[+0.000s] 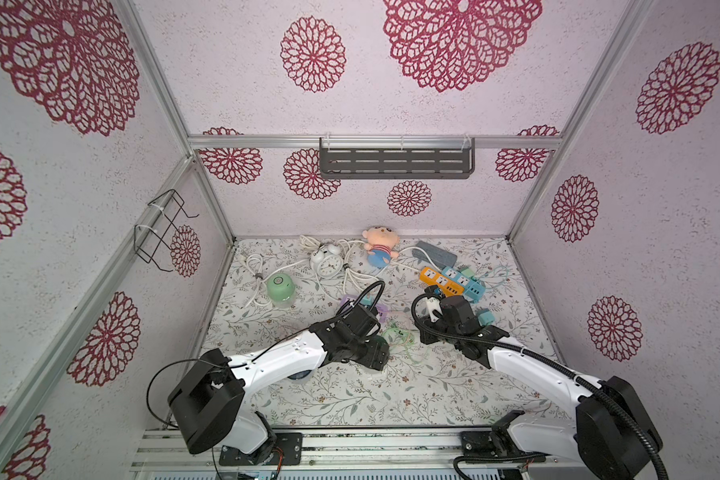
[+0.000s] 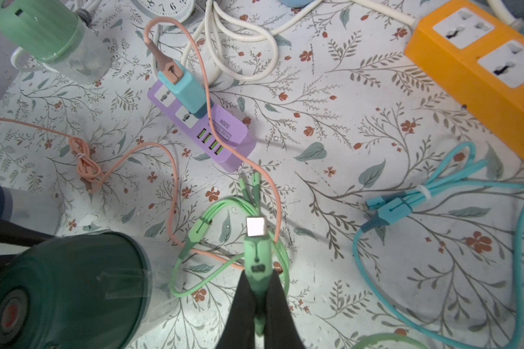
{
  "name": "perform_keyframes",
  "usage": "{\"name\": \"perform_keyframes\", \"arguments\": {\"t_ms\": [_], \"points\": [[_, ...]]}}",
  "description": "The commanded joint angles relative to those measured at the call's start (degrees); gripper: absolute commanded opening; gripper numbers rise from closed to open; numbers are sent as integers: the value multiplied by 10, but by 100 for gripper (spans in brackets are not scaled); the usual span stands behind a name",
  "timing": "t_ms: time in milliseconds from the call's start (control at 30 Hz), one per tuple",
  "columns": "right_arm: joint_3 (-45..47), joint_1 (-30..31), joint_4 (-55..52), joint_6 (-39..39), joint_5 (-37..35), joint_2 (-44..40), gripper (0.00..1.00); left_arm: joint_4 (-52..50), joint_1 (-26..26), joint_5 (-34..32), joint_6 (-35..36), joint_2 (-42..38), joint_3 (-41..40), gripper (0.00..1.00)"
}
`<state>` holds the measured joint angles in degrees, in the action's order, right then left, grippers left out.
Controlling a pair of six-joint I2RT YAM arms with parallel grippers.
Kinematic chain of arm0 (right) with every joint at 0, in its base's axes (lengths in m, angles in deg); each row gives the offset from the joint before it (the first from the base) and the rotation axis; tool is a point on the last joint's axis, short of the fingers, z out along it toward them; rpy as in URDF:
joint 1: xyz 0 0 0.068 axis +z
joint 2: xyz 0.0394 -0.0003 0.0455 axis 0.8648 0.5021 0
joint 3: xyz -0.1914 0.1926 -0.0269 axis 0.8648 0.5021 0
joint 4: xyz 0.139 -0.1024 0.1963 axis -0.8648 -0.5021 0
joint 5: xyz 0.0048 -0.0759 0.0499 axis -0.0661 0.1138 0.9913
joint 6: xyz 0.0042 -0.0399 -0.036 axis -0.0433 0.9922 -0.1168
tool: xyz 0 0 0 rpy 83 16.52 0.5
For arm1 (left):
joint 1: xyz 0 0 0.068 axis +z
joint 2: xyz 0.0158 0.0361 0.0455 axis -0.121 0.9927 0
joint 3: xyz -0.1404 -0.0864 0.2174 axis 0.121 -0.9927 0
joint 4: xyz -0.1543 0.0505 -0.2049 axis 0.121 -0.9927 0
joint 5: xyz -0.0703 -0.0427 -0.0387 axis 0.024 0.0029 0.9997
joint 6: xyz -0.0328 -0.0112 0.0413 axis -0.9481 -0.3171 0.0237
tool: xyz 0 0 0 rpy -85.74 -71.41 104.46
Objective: Charge the cordless meat grinders
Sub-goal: Adjust the cordless meat grinder at the center of the board.
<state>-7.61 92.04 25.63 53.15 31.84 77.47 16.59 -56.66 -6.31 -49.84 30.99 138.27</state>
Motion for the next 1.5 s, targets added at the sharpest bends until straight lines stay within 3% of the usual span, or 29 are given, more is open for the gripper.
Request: {"name": "perform_keyframes", "arguments": {"t_ms": [0,167,267,500,733,900,1067,1300,1467], "points": [[-32,0,-1,-8,-11,47,0,33,4,-4,7,5,10,97],[-34,0,31,-30,-1,59,0,-18,13,-75,-23,0,17,97],[-29,0,35,-34,6,52,0,-50,13,-84,-26,-10,13,97],[-25,1,34,-25,19,44,0,-102,12,-81,-43,-121,-58,97],[-26,2,40,-27,28,44,0,-181,15,-133,-58,-215,-79,97],[-29,9,45,-19,52,46,0,-109,0,-66,-58,-191,-73,97],[-28,21,52,-8,83,50,0,-24,-52,-92,-27,-147,-84,97],[-63,40,70,-11,116,114,0,241,-103,-201,-8,-195,-236,97],[-107,43,76,-17,128,178,0,344,-114,-268,17,-151,-283,97]]}}
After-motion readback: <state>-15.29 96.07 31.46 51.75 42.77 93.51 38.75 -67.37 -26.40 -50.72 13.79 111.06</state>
